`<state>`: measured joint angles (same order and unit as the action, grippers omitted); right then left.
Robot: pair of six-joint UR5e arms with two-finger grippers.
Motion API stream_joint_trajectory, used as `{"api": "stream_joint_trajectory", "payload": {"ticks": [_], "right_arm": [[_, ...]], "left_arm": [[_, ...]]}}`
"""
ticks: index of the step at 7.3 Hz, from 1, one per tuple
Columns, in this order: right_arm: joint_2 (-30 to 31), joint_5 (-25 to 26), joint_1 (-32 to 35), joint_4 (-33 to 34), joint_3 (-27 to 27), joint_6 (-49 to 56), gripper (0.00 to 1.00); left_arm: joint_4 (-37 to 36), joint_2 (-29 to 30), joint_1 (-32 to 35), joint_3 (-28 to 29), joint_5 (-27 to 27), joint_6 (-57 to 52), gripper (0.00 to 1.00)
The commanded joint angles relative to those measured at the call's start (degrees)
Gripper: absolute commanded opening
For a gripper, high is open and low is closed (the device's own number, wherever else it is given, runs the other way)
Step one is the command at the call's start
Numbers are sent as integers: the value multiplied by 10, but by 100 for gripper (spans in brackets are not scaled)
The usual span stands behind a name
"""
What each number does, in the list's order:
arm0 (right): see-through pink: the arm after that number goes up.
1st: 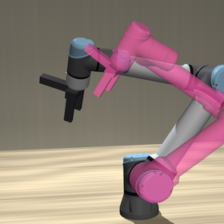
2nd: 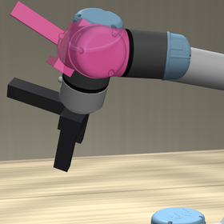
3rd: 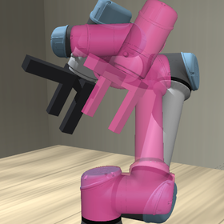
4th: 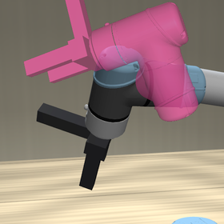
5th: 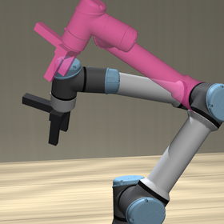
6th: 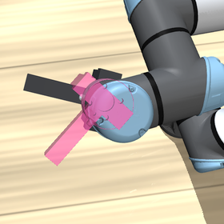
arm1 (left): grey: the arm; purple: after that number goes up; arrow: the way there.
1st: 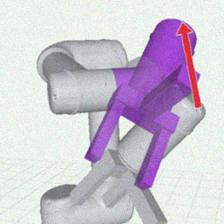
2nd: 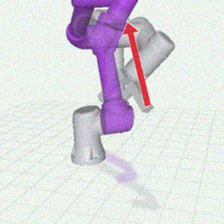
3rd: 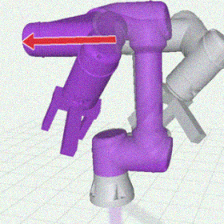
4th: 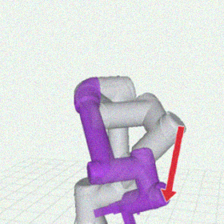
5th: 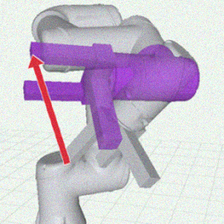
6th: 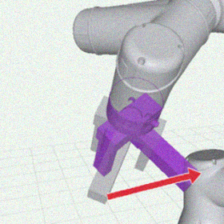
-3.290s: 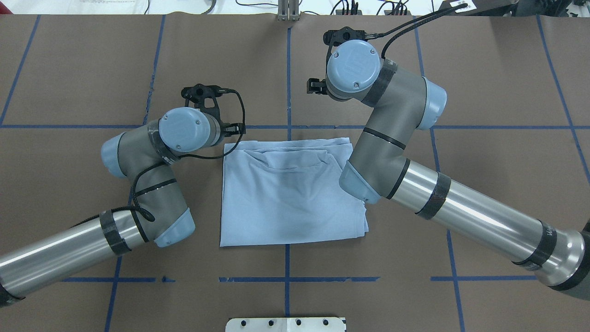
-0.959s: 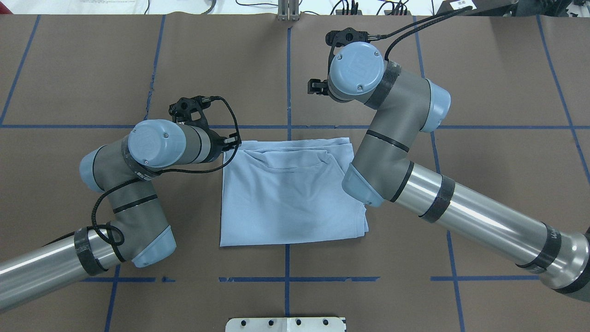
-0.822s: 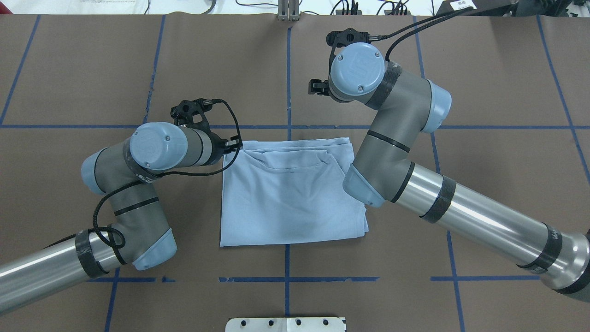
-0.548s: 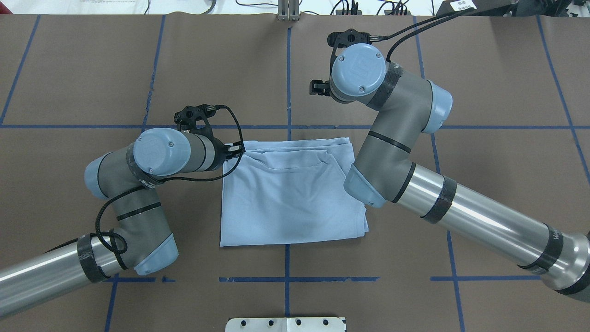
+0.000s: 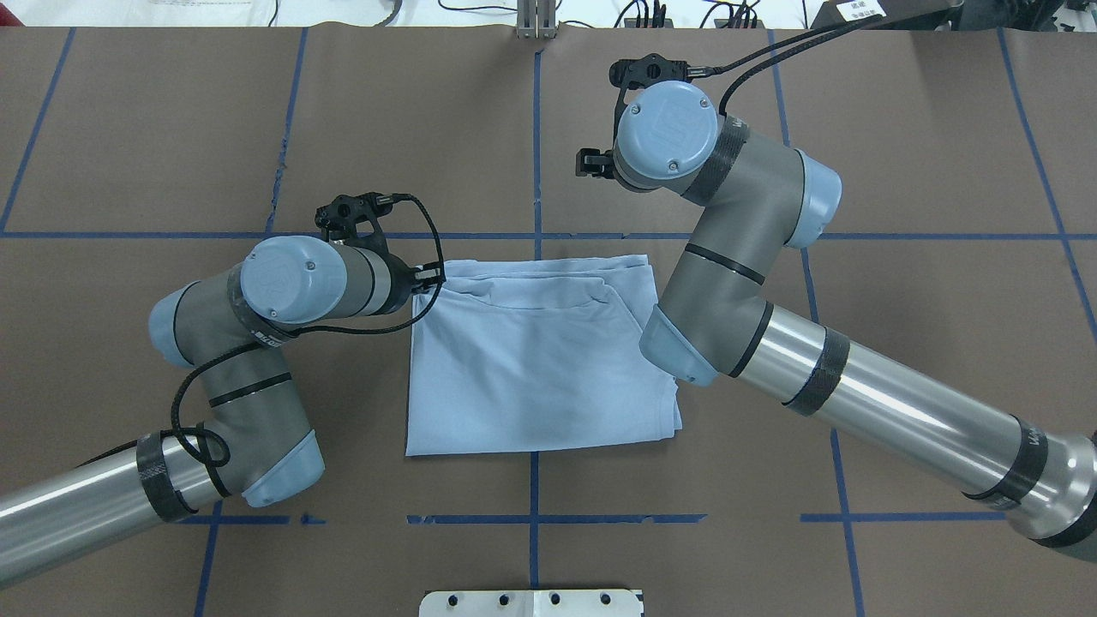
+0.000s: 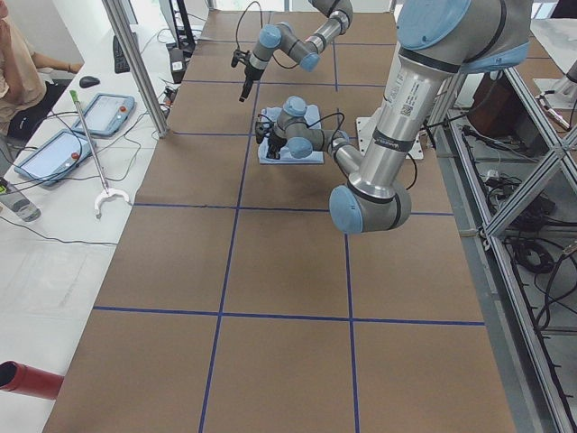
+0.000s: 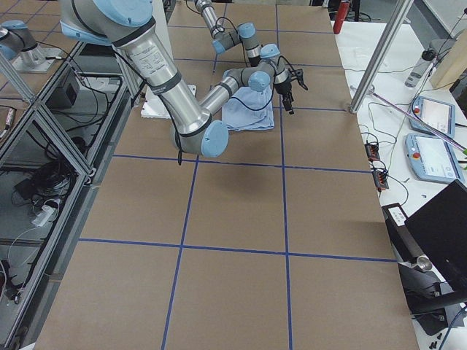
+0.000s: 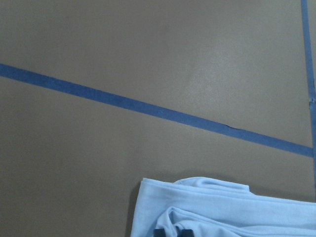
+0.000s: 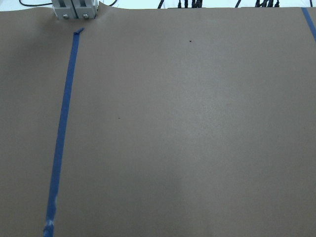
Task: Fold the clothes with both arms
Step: 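Lower the left gripper to the shirt's edge nearest it, then lower the right gripper onto the shirt's far corner while the left holds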
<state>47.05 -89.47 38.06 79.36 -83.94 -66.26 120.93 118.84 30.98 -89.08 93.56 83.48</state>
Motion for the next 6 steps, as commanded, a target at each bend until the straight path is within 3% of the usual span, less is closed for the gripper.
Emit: {"api": "stream_joint_trajectory", "payload": {"ticks": [1,2,3,6], "right_arm": [[1,0,0,0,0,0,100],[1,0,0,0,0,0,100],[-1,-2,-3,1,-1,-10,100],[-12,3,-54,3,-4,-149,99]], "left_arm": [[2,-22,14,1,0,-26,0],[2,-21,14,1,0,-25,0],[2,-21,13,-1,1,-27,99],[-2,-32,36,-71,29,-91,100]]}}
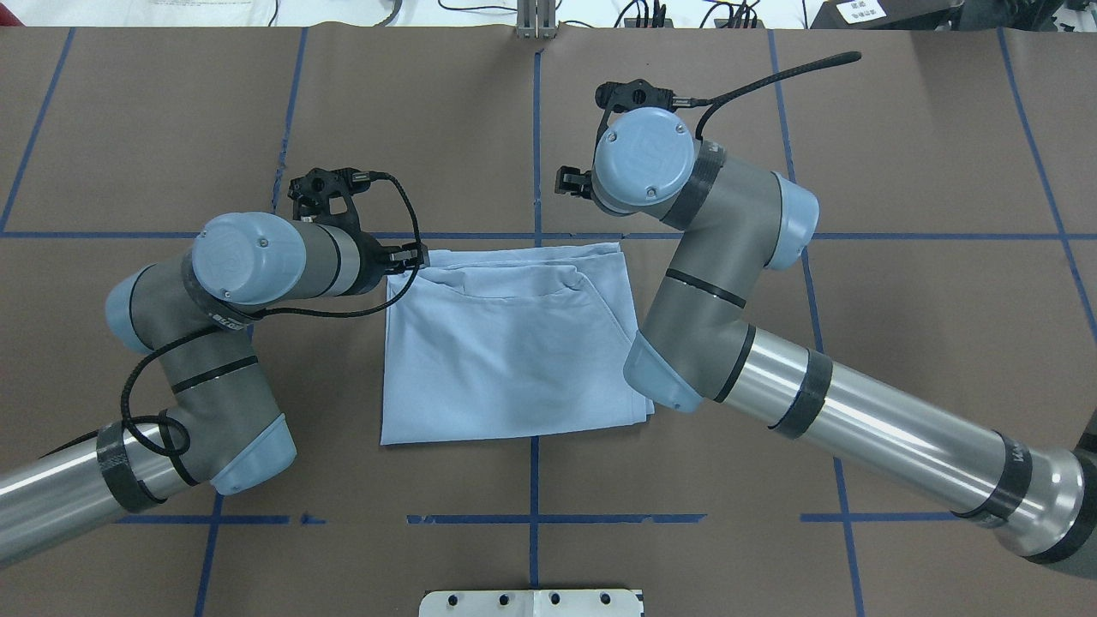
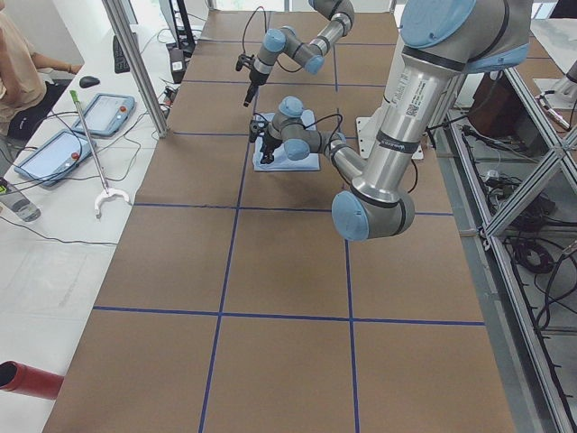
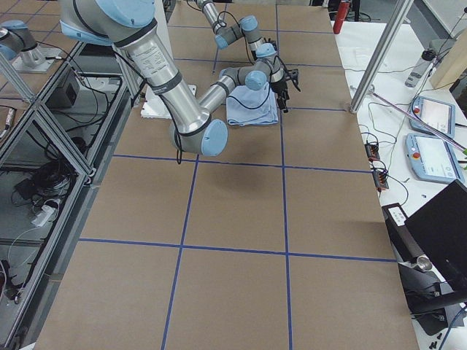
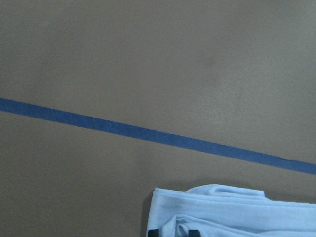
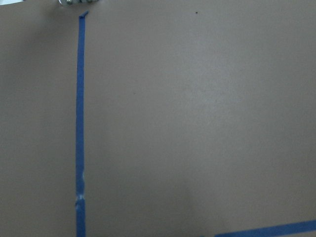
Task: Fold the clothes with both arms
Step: 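Lower the right gripper onto the shirt's far corner while the left holds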
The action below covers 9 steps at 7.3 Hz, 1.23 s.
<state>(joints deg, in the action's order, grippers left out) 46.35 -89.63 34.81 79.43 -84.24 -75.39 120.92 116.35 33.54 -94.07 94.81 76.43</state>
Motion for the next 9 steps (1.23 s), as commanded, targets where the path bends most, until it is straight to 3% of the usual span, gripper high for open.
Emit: {"api": "stream_joint_trajectory", "payload": {"ticks": [1,2,8,9], "right_arm": [[-4,20,-42,3,0,-62,84],[-2,43,-62,2,6,-64,46],[2,72,-90,6,22,-64,46],[2,74,-90,6,22,-65,36]], "left_arm": [[-1,-9,11,-22,20,-21,100],[0,-9,11,-22,20,-21,100],[2,-15,10,-23,20,-17,100],[2,-15,10,-23,19,-17,100]]}}
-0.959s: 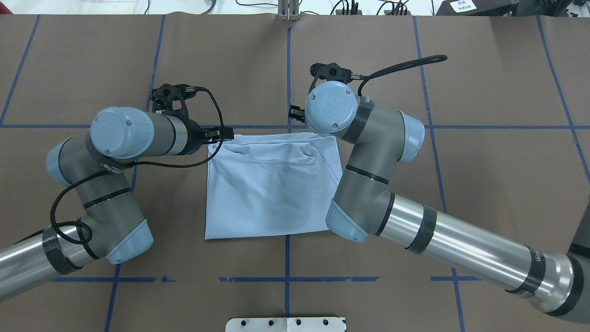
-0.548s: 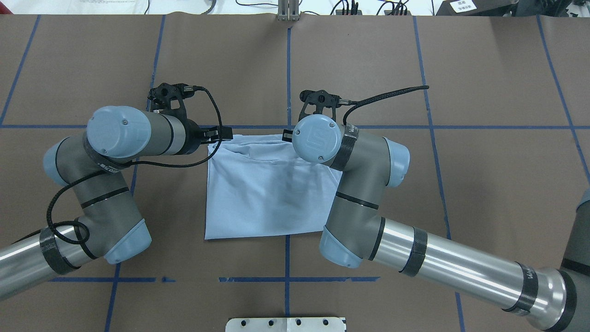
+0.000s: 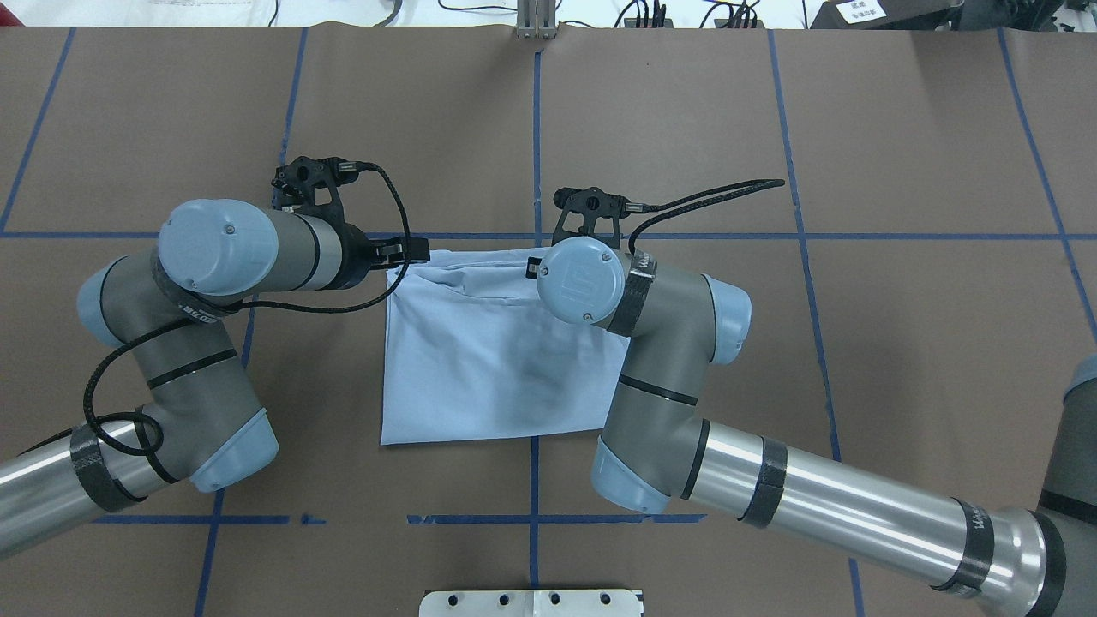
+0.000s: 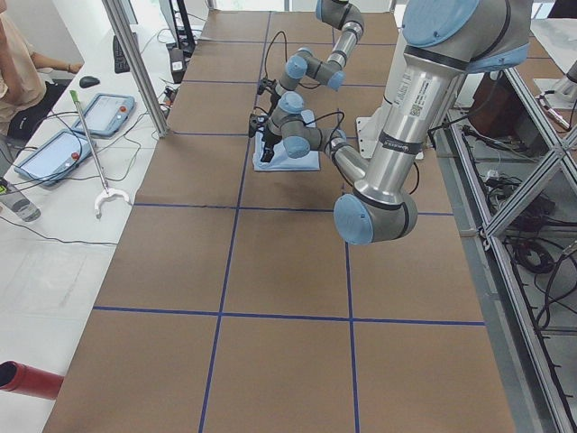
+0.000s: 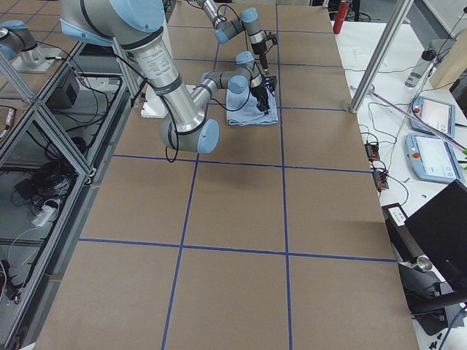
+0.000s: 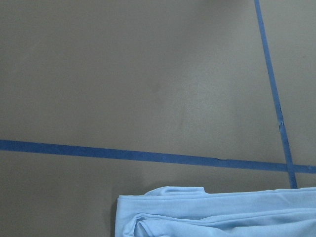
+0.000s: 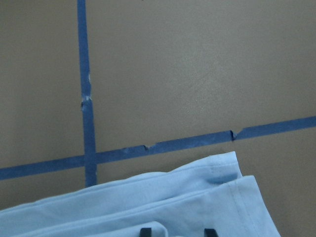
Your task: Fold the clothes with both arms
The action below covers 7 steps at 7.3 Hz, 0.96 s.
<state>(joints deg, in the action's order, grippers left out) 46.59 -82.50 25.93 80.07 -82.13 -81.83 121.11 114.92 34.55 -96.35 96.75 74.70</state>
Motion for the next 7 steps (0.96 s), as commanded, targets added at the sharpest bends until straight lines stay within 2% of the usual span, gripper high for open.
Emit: {"api": "stream_joint_trajectory", "payload": {"ticks": [1,2,5,7], "right_arm": [[1,6,-1,0,0,-25,17],[-1,6,-2,0,1,-34,0],[-5,5,-1,-5,10,-34,0],[-8,5,25,3,9,-27,0]], "left_arm": [[0,0,0,-1,-1,0,100],[0,0,0,0,-1,0,100],[0,0,0,-1,-1,1,100],[1,0,-1,-1,0,1,100]]}}
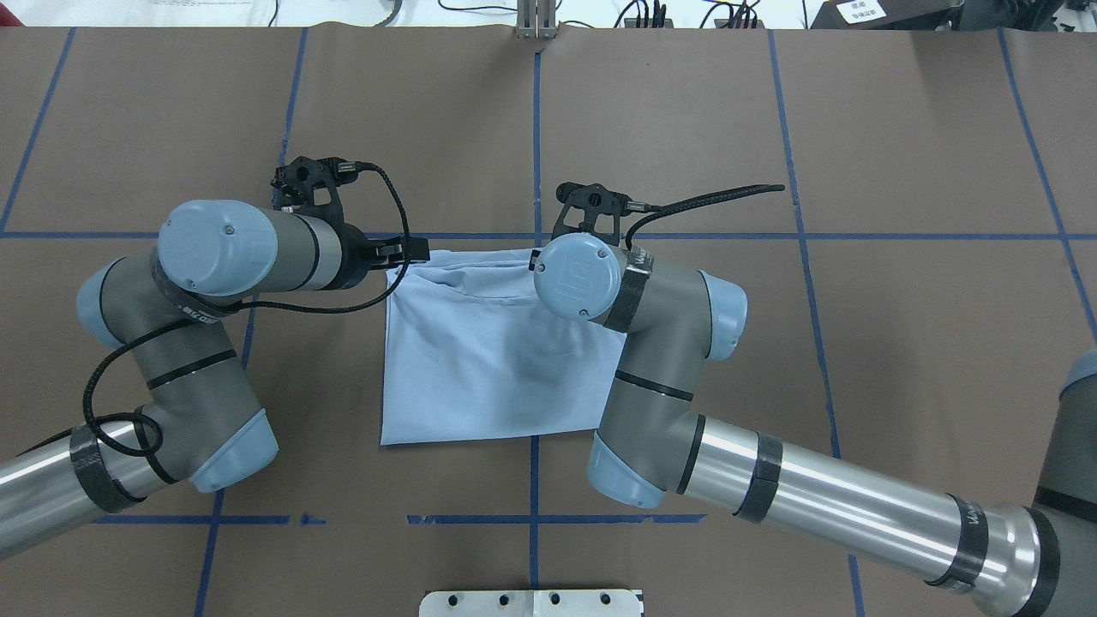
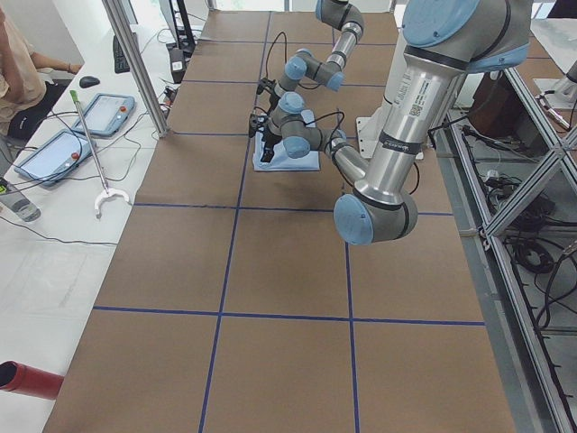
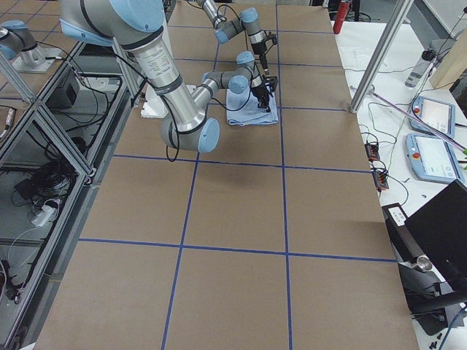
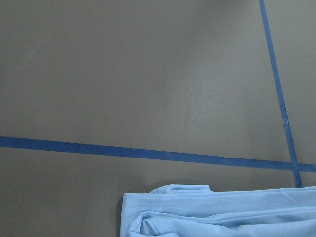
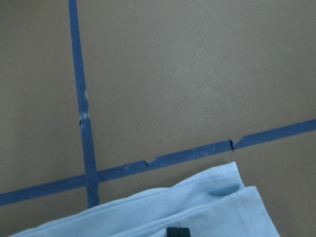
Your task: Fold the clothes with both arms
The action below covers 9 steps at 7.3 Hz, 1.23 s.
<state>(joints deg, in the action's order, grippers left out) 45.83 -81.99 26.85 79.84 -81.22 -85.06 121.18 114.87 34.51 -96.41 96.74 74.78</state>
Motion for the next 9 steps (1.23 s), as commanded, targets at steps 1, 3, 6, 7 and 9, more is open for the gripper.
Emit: {"api": "stream_joint_trajectory", "payload": {"ticks": [1,3,6,7,9], "right_arm": [[4,0,28,6,0,9,0],[7,1,31,6,5,9,0],[2,-5,46,6,5,56,100],[1,-61,77,5,2,93,100],[25,-252,161,14,-25,188,100]], "left_arm": [[0,0,-1,0,-1,0,100],[0,1,-1,0,0,0,100],[0,1,-1,-1,0,-1,100],[-1,0,-1,-4,0,-3,100],[-32,-28,4,-71,35,-17,100]]}}
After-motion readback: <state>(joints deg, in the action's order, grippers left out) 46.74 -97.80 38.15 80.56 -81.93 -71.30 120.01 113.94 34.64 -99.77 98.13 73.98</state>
